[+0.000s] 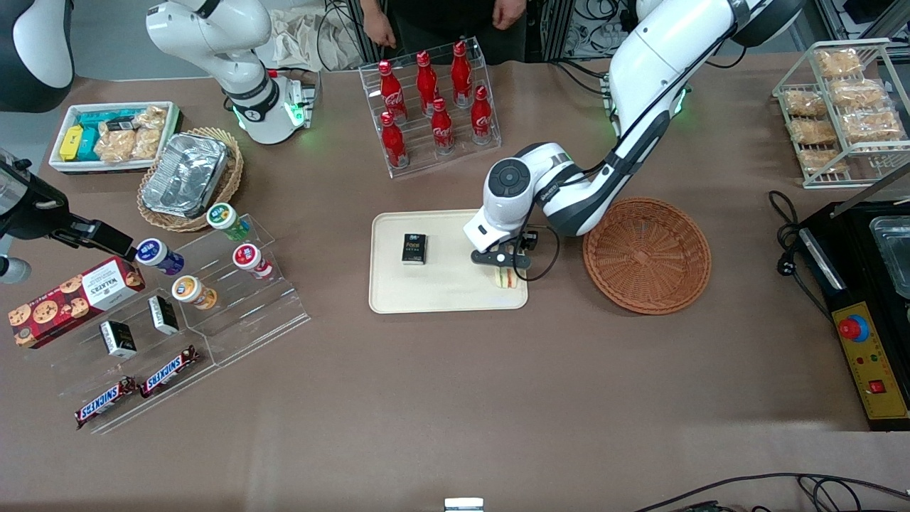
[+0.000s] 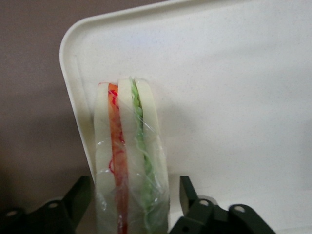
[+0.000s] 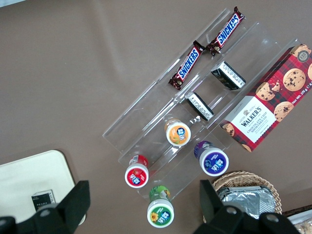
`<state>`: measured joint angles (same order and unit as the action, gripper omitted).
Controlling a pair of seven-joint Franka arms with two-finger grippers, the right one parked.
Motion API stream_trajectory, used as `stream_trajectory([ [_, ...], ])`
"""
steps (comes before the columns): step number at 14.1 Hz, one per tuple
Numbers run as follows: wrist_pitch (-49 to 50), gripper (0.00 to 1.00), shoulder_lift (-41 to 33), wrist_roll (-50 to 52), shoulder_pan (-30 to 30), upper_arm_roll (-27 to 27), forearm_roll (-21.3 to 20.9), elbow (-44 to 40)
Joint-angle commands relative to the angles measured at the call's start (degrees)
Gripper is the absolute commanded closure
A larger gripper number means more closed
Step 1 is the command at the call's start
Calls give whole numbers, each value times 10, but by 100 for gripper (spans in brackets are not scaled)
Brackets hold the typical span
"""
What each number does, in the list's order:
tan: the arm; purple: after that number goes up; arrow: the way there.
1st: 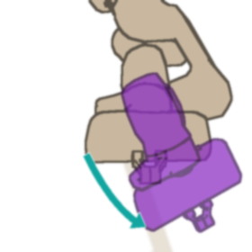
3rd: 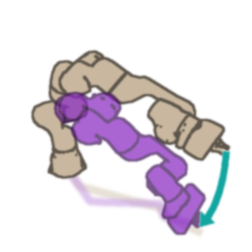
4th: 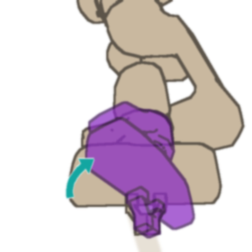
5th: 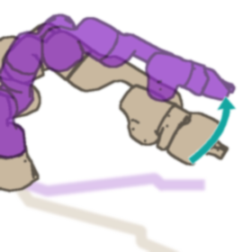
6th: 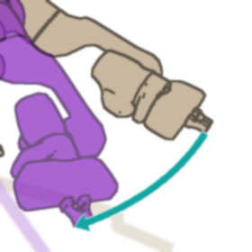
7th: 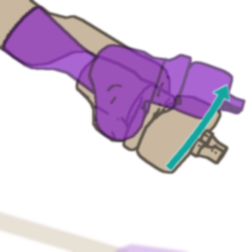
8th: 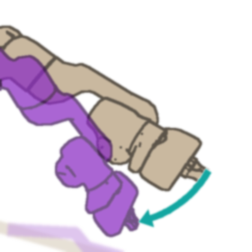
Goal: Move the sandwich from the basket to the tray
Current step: 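Lower the sandwich onto the tray and open the left gripper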
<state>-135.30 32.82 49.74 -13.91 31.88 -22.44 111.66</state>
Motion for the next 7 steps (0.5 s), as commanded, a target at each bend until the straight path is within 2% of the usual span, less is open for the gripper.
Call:
stream_trajectory([
  [1,25,0,-33,5,1,-1,-4,-9],
  [5,35,0,-154,35,5,-3,-3,-14],
  [7,61,0,-206,40,25,-3,-2,-32],
])
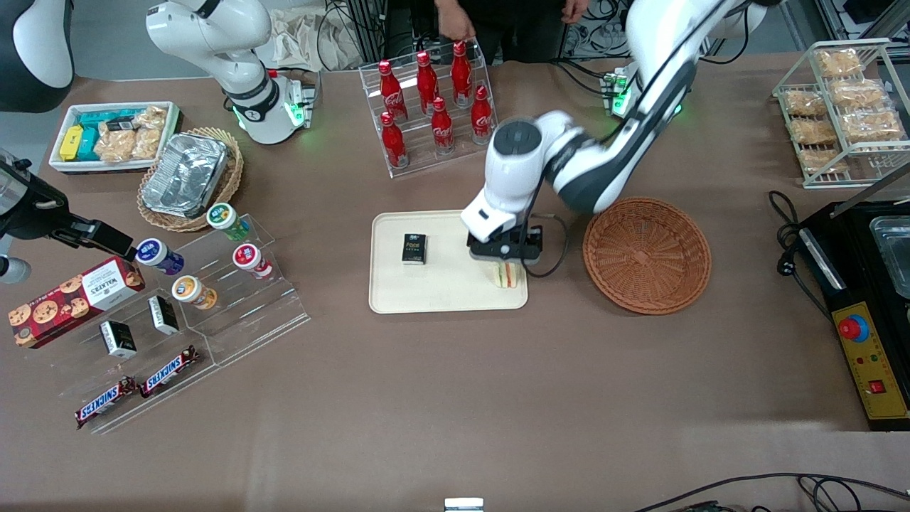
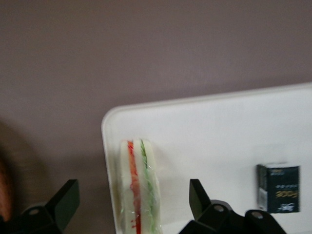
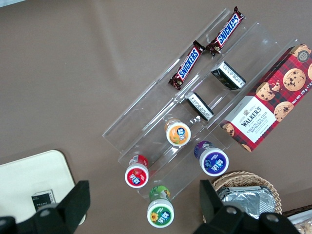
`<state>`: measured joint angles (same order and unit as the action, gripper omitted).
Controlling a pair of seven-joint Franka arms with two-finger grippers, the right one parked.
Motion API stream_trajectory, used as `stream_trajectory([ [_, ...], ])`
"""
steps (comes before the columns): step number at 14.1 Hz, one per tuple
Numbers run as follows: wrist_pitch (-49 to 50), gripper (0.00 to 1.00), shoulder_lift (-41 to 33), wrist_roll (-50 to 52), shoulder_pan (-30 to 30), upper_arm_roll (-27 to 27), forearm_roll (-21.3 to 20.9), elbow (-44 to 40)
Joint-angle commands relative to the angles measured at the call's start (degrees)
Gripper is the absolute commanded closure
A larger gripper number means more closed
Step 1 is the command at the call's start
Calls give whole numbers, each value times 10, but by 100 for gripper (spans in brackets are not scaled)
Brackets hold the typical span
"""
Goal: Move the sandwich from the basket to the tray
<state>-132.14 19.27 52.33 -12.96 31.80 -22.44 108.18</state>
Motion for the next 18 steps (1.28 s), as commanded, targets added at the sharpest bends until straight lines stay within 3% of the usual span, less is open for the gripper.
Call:
stream_trajectory([
  [1,58,0,-91,9,31,-2,-4,-10],
  [6,201,0,-163,-120,80,2,6,-44],
  [10,241,0,-217,-242,135,-6,99,-43],
  [13,267,0,-260,-329,113,-124,185,-39],
  [15,266,0,-273,-332,95,-180,199,-32],
  [18,266,0,-274,-361,93,-212,204,-32],
])
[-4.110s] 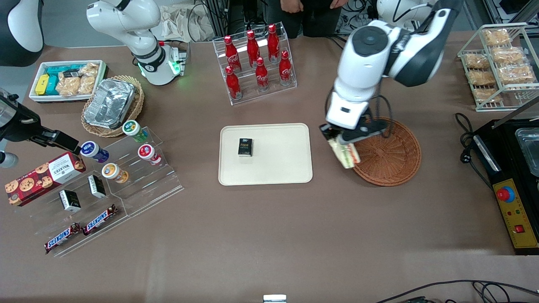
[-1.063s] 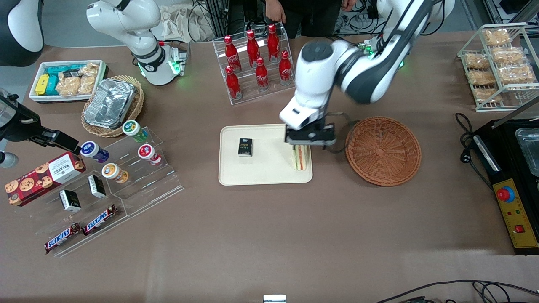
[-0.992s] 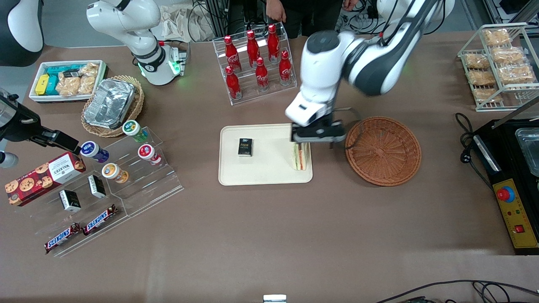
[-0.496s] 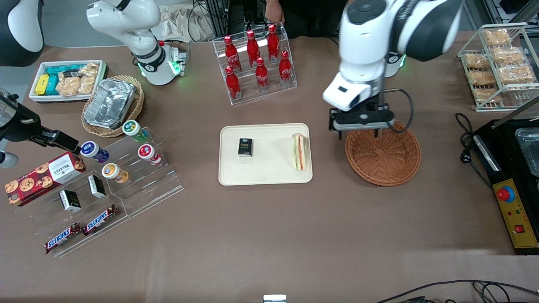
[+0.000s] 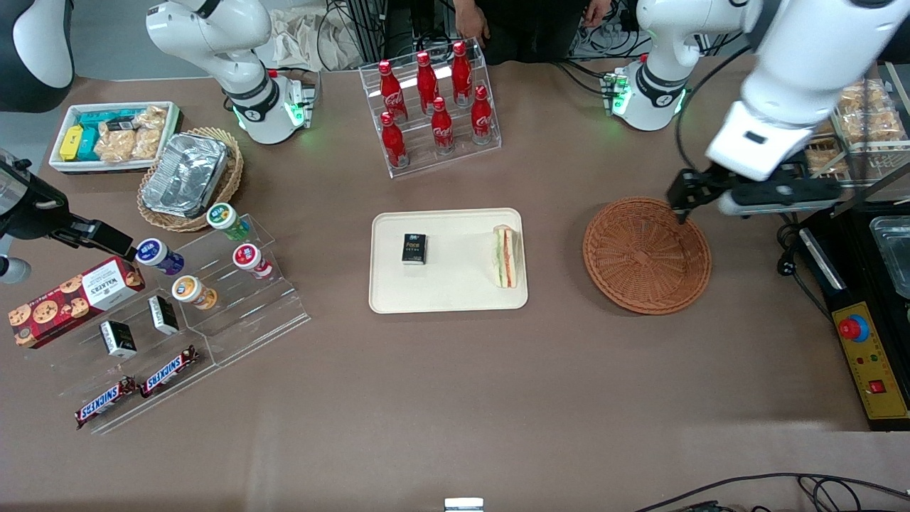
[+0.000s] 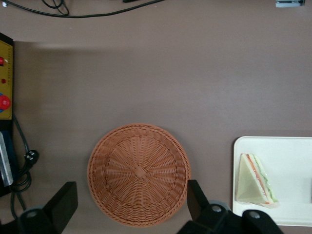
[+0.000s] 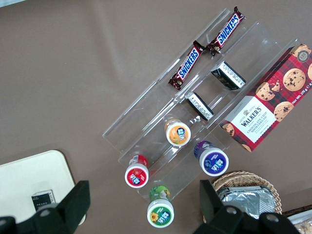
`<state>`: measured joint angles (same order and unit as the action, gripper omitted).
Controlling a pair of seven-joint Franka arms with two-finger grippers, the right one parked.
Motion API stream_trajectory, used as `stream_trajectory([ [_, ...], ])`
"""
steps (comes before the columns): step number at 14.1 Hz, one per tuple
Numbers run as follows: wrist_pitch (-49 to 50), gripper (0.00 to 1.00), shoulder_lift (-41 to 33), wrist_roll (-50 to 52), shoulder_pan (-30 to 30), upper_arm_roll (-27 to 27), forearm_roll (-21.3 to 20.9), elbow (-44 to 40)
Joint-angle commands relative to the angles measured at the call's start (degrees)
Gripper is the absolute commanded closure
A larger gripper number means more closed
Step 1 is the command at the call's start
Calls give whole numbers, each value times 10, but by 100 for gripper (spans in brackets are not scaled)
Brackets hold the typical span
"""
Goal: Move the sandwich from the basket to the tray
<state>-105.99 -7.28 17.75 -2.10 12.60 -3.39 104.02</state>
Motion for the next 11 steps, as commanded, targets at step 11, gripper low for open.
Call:
stream_trajectory([
  [11,-3,0,37,-84,-15,-45,56,-22],
])
